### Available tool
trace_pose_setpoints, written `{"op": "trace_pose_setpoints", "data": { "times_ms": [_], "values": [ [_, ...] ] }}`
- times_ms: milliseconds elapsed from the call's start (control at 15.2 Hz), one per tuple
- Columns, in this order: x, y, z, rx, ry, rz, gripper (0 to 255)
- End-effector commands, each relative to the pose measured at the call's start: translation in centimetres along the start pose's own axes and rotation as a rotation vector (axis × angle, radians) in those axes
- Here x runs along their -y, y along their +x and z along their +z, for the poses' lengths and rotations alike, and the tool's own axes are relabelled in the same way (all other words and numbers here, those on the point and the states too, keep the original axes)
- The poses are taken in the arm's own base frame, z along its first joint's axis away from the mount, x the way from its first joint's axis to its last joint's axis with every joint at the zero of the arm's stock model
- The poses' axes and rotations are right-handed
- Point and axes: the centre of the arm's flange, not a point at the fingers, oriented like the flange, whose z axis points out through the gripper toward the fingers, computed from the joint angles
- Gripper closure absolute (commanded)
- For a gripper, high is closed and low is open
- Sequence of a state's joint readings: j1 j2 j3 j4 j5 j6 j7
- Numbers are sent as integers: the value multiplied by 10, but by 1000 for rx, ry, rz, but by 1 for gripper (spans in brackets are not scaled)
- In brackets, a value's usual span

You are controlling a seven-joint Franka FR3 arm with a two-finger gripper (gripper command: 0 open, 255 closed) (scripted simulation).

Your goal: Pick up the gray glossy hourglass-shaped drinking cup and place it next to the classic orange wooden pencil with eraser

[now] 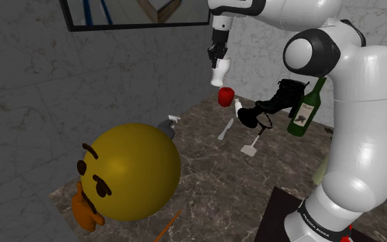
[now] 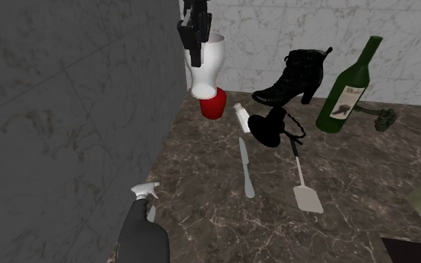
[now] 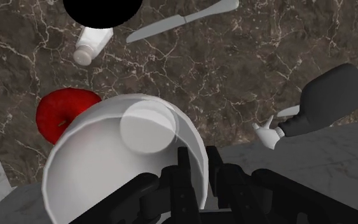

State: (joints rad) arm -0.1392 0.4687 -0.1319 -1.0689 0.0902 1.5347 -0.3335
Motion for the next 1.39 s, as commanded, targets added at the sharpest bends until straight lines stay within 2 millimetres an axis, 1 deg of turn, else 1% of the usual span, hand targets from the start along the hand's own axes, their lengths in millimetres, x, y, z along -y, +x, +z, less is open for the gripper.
{"op": "trace_pose_setpoints", "data": {
  "times_ms": [0, 132, 1320],
  "values": [
    [1, 0, -11, 0, 0, 0, 255],
    [1, 0, -20, 0, 0, 0, 255],
    [193, -139, -16, 0, 0, 0, 255]
  ]
}}
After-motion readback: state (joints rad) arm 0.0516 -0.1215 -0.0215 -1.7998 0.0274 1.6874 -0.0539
